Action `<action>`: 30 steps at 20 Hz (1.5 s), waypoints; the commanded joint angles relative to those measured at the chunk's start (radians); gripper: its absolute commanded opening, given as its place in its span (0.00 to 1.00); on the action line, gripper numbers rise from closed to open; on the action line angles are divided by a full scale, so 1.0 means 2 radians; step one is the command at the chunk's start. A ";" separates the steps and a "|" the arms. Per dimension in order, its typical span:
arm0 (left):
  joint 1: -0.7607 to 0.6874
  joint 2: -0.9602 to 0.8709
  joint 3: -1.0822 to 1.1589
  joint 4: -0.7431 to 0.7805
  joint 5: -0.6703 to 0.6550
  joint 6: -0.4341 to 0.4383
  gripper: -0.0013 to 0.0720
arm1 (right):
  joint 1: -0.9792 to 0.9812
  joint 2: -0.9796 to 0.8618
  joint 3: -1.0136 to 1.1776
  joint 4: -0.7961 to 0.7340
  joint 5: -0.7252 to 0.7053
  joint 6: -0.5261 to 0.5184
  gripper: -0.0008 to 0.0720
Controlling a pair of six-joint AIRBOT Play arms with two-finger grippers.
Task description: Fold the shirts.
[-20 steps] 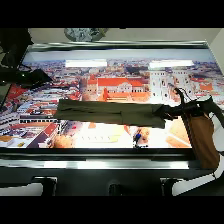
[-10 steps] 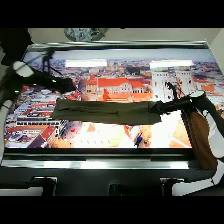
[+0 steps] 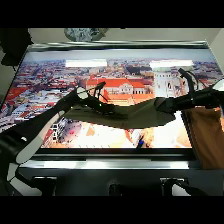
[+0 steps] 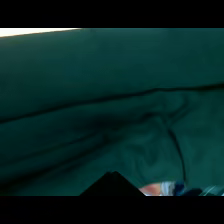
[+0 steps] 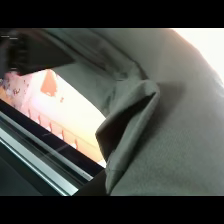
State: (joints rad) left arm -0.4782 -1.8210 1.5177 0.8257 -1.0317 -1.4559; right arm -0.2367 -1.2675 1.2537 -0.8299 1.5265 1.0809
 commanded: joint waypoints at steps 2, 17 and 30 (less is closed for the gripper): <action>-0.038 -0.046 -0.001 -0.084 0.024 0.000 0.05 | 0.000 0.087 0.002 -0.006 0.023 0.050 0.07; -0.025 0.030 0.004 -0.104 0.060 0.075 0.05 | 0.001 0.064 0.087 0.008 0.029 0.086 0.07; 0.233 0.301 0.004 0.005 -0.029 0.076 0.05 | 0.263 -0.189 0.087 0.144 -0.248 0.071 0.07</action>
State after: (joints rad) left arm -0.0792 -1.3018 1.5246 0.8196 -1.0454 -1.3083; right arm 0.1917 -1.5169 1.4265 -0.6552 1.1900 1.2404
